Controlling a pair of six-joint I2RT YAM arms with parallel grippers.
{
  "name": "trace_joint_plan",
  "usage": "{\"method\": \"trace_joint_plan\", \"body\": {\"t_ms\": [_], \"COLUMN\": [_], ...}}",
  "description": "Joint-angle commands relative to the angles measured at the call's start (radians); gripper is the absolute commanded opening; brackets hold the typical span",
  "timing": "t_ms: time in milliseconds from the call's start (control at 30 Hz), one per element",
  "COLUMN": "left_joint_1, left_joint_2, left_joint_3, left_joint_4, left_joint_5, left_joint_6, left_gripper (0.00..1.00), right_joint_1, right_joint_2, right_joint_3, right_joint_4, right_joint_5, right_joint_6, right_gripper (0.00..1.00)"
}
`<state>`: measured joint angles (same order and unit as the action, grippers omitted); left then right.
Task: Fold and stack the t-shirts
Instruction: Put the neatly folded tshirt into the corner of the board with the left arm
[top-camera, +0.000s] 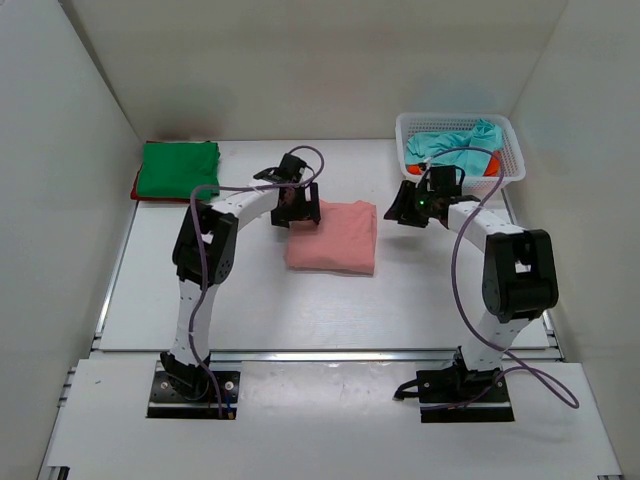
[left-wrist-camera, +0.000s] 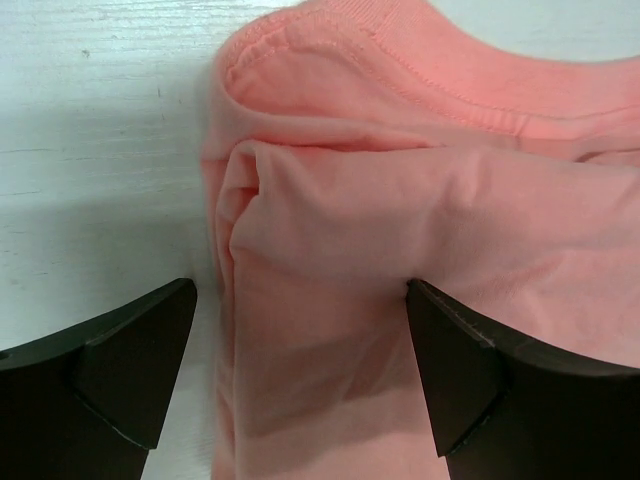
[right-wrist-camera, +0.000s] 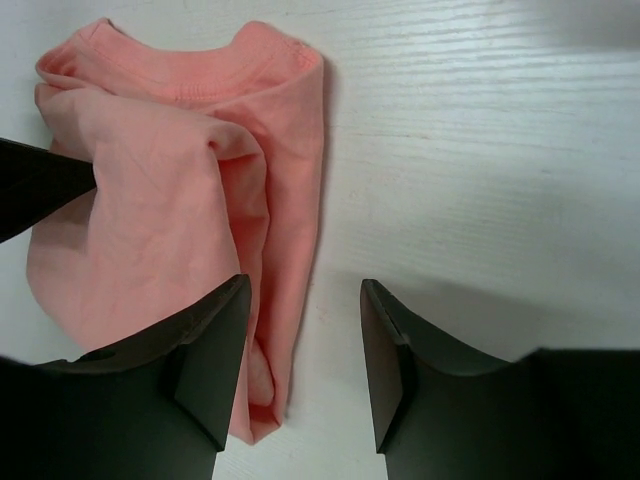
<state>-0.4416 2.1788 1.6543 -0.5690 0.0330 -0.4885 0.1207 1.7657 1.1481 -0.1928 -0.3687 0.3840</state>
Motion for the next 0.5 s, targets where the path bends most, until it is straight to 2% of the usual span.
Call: {"method": "trace_joint_plan", "body": {"t_ms": [0, 100, 200, 300, 333, 367, 400, 433, 467], "left_joint_1": [-0.028, -0.077, -0.114, -0.102, -0.095, -0.1, -0.097, -0.091, -0.089], "left_joint_2": [0.11, 0.173, 0.234, 0.234, 0.227, 0.214, 0.199, 0.175, 0.159], "left_joint_3": [0.045, 0.142, 0.22, 0.188, 0.168, 0.154, 0.116, 0.092, 0.056], "left_joint_4": [-0.294, -0.389, -0.466, -0.439, -0.43, -0.421, -0.392, -0.365, -0.352], "left_joint_5": [-0.135, -0.221, -0.242, -0.158, -0.125, -0.116, -0.09, -0.084, -0.071], "left_joint_6": [0.073, 0.105, 0.12, 0.116, 0.105, 0.108, 0.107, 0.108, 0.111], "left_gripper": [0.98, 0.99, 0.98, 0.99, 0.94, 0.81, 0.4, 0.08, 0.07], "right_joint_1": [-0.024, -0.044, -0.061, -0.084, -0.085, -0.085, -0.088, -0.092, -0.096], "right_joint_2": [-0.084, -0.133, -0.173, -0.215, -0.225, -0.23, -0.244, -0.256, -0.264], "right_joint_3": [-0.034, -0.07, -0.091, -0.108, -0.11, -0.113, -0.114, -0.119, -0.119], "right_joint_4": [0.05, 0.056, 0.061, 0.059, 0.055, 0.052, 0.052, 0.055, 0.049], "right_joint_5": [-0.01, -0.015, -0.021, -0.032, -0.035, -0.03, -0.036, -0.032, -0.033], "right_joint_6": [-0.01, -0.005, 0.0, 0.001, 0.0, 0.001, 0.006, 0.001, 0.009], "right_gripper": [0.46, 0.45, 0.45, 0.44, 0.44, 0.44, 0.44, 0.44, 0.44]}}
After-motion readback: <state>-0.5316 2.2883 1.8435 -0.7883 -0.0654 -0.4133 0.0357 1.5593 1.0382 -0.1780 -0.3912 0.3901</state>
